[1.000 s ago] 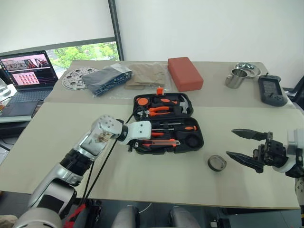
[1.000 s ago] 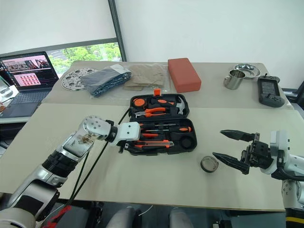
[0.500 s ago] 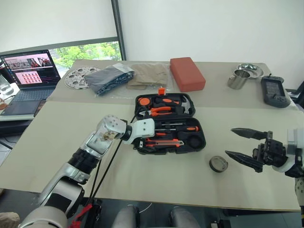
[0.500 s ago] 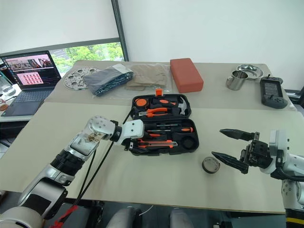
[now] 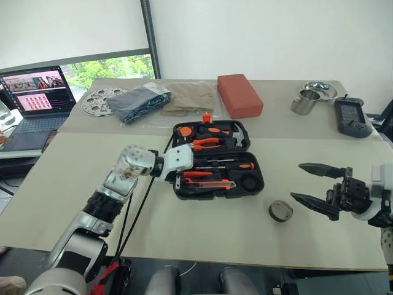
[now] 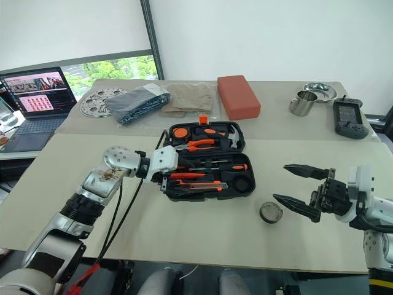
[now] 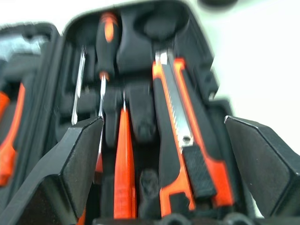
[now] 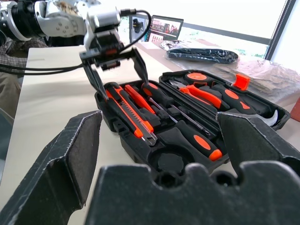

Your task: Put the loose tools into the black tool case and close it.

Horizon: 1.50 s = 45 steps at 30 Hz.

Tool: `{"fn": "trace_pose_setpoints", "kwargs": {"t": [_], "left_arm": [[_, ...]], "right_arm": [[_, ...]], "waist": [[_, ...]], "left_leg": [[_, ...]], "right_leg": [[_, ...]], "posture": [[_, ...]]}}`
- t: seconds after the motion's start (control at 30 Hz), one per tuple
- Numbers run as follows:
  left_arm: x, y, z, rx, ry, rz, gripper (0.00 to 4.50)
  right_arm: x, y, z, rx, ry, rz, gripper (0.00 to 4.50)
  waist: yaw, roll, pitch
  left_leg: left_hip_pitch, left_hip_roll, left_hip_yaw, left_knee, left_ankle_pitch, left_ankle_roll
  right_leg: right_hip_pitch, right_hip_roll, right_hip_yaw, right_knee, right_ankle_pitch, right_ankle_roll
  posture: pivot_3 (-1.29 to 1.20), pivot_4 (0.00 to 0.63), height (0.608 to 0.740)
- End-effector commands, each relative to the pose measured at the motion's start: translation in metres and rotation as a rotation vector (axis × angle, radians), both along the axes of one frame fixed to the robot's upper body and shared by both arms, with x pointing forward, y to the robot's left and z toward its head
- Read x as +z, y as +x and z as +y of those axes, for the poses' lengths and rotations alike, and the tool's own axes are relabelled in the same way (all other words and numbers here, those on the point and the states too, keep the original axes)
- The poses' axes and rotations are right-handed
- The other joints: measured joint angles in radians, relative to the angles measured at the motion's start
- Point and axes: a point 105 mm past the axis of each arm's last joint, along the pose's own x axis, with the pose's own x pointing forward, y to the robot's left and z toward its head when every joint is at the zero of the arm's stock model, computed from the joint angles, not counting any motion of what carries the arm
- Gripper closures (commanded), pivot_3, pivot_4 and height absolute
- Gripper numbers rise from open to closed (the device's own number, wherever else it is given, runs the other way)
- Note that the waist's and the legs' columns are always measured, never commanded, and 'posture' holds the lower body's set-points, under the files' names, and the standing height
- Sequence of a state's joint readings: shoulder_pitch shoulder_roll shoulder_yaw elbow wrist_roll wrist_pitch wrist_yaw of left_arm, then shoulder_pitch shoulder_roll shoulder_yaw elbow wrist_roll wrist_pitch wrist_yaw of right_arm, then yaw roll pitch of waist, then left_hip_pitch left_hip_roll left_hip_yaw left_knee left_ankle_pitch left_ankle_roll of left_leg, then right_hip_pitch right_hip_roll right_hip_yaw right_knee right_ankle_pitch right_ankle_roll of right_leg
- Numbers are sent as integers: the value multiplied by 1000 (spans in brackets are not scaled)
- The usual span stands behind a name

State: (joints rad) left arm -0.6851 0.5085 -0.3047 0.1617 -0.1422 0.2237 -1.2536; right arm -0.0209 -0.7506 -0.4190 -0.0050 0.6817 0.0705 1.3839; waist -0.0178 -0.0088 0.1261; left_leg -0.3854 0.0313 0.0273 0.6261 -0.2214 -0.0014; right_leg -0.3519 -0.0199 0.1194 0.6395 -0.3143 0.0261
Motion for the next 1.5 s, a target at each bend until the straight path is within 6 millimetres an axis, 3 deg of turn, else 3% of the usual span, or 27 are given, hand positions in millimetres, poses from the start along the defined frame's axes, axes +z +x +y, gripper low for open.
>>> {"fn": "trace_pose_setpoints", "kwargs": {"t": [0.03,0.2,0.3,0.6,0.63,0.83,1.13,1.37,1.5], "left_arm": [[17,0,7,2,-50,-29,75],[28,5,-2,20,-172,-24,75],[18,11,-9,42,-202,-9,765],[0,5,-24,-23,-267,95,4360],[-3,4,-25,-26,-255,96,4465],[-26,-6,-22,-56,-164,127,4465],[-44,-1,-18,-7,-95,85,4465],[-42,6,-22,21,-130,51,4465],[-22,6,-31,-1,-242,47,4465]], "right_arm": [[11,-1,1,9,-17,-40,0],[11,-1,2,7,-18,-40,0],[11,-1,3,8,-18,-42,0],[12,-1,3,4,-22,-42,0],[12,-1,2,3,-23,-42,0],[12,-3,3,-3,-22,-40,0],[12,-3,3,-2,-21,-36,0],[12,-3,2,-1,-23,-34,0],[13,-2,2,0,-24,-35,0]], "waist": [[-2,0,0],[2,0,0],[3,0,0],[0,1,0],[0,1,0],[-1,1,-1],[1,1,-1],[2,1,-1],[2,1,-1]], "left_leg": [[0,0,0,0,0,0],[0,0,0,1,0,0],[0,0,0,1,0,0],[0,0,0,0,0,0],[0,0,0,1,0,0],[0,0,0,0,0,0],[0,0,0,1,0,0],[0,-1,0,1,0,0],[0,-1,0,2,0,0]], "right_leg": [[0,0,0,0,0,0],[0,0,0,0,0,0],[0,0,0,0,0,0],[0,0,0,0,0,0],[0,0,0,0,0,0],[0,0,0,0,0,0],[0,0,0,0,0,0],[0,0,0,1,0,0],[0,0,0,1,0,0]], "posture": [[0,150,740],[0,150,740],[0,150,740],[0,150,740],[0,150,740],[0,150,740],[0,150,740],[0,150,740],[0,150,740]]}}
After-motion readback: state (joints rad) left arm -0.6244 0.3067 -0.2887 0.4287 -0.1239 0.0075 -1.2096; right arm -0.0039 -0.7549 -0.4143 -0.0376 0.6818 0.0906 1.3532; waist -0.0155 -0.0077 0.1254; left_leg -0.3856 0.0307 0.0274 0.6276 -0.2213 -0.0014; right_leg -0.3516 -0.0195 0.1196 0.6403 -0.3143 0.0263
